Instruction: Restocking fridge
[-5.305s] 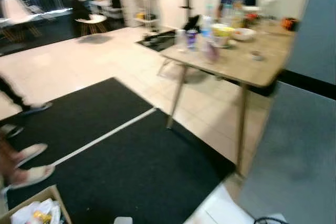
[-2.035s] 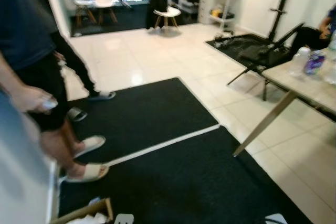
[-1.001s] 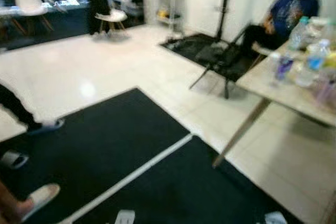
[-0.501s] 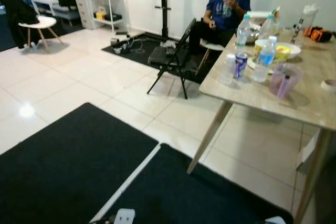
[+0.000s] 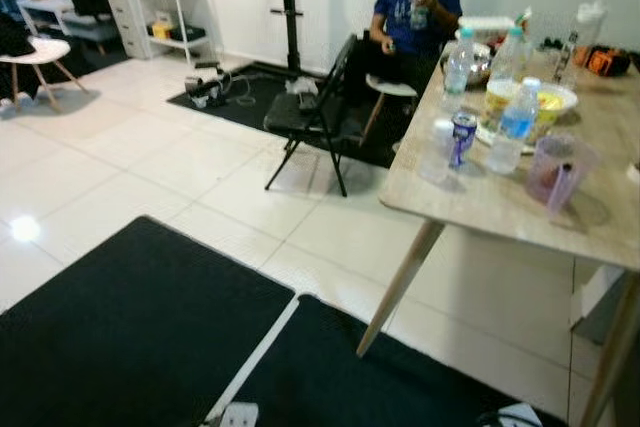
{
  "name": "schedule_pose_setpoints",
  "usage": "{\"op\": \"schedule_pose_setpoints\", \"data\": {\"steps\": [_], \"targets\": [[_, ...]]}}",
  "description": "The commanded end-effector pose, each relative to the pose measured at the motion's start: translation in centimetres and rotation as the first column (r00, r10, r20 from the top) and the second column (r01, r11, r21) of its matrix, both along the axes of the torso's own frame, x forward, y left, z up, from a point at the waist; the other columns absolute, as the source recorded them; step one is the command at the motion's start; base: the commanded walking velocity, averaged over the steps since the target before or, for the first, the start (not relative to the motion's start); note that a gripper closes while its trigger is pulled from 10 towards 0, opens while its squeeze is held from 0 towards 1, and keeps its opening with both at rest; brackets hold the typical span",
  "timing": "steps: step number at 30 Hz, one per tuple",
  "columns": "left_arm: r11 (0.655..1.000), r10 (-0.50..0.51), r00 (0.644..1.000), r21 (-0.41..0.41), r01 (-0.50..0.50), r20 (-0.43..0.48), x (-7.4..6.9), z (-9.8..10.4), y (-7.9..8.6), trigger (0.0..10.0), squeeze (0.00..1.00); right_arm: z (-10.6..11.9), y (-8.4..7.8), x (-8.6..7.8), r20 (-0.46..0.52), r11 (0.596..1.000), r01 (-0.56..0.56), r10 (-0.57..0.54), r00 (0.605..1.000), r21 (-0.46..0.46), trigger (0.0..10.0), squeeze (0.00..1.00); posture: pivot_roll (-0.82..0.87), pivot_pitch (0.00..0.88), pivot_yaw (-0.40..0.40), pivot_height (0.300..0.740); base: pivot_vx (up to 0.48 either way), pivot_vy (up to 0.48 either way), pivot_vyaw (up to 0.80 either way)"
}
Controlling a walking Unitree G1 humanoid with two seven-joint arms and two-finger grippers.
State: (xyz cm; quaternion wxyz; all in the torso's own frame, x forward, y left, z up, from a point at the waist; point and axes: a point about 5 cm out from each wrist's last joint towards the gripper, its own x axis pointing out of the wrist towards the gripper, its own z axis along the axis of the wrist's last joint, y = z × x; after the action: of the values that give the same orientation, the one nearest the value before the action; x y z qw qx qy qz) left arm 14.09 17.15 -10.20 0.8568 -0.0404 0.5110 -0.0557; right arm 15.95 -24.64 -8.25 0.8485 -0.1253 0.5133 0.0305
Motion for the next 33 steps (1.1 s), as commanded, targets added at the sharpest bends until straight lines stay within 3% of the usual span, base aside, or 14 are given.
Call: {"op": "schedule_pose_setpoints", "data": {"steps": [1,5,11,26,33], "targets": [[1.0,-0.001,1.0,0.006,0.001,0.002,0.2,0.08,0.18,10.0,0.0,-0.28,0.17,-0.55,-0.019,1.0,0.0,0.0,1.0,0.0,10.0,0.0,-0.1,0.0,0.013,0.74,0.304,0.0,-0.8],[1.0,-0.001,1.0,0.007,0.0,0.003,0.23,0.09,0.23,10.0,0.0,-0.3,0.2,-0.57,-0.019,1.0,-0.001,0.001,1.0,0.0,10.0,0.0,-0.1,0.0,0.013,0.74,0.303,0.0,-0.8],[1.0,0.0,1.0,0.007,0.0,0.005,0.28,0.12,0.29,10.0,0.0,-0.3,0.26,-0.53,-0.018,1.0,-0.005,0.005,1.0,0.001,10.0,0.0,-0.1,0.0,0.013,0.74,0.301,0.0,0.0],[1.0,0.008,1.0,0.015,-0.008,-0.002,0.11,0.04,0.28,10.0,0.0,-0.21,0.24,-0.39,0.001,1.0,-0.005,0.005,1.0,-0.007,10.0,0.0,-0.1,0.0,0.013,0.74,0.292,0.0,-0.8],[1.0,0.015,1.0,0.006,-0.015,0.003,0.18,0.08,0.35,10.0,0.0,-0.24,0.26,-0.43,0.001,1.0,-0.006,0.006,1.0,-0.012,10.0,0.0,-0.1,0.0,0.012,0.74,0.0,-0.043,0.0]]}}
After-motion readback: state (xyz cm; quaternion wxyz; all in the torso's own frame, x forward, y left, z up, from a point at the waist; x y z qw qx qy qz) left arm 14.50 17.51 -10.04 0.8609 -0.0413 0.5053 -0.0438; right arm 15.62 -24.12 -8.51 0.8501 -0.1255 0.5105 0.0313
